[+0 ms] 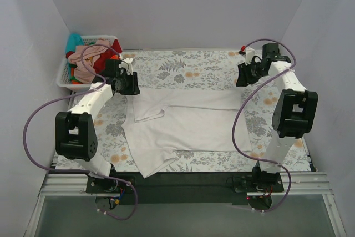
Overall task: Fold and stack the t-shirts
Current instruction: Fold the tshirt
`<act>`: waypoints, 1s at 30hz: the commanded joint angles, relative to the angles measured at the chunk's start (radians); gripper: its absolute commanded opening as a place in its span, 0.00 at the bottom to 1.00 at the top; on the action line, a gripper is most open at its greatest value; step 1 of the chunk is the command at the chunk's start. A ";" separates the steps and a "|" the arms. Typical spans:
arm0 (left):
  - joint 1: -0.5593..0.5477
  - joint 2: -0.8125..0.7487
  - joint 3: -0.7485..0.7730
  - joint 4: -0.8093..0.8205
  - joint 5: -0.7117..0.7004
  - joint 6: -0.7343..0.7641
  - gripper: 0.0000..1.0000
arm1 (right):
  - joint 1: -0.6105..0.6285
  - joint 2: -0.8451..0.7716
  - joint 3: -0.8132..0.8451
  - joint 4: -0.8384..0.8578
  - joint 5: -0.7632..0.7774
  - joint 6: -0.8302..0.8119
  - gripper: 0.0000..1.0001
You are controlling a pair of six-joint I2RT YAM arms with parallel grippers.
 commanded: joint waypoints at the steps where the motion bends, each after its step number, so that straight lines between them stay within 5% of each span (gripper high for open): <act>1: 0.005 0.080 0.043 0.013 0.031 -0.018 0.31 | 0.055 0.056 -0.002 -0.023 0.017 0.043 0.45; 12: 0.006 0.310 0.071 0.047 -0.055 -0.066 0.27 | 0.058 0.249 0.082 -0.005 0.167 0.060 0.43; 19: 0.029 0.538 0.310 0.000 -0.075 -0.066 0.26 | 0.058 0.425 0.317 0.012 0.256 0.109 0.46; 25: 0.049 0.636 0.671 -0.129 -0.020 0.000 0.45 | 0.058 0.433 0.533 0.003 0.229 0.143 0.75; 30: 0.049 0.460 0.639 -0.214 0.242 0.171 0.60 | 0.058 0.193 0.411 -0.005 0.163 0.038 0.83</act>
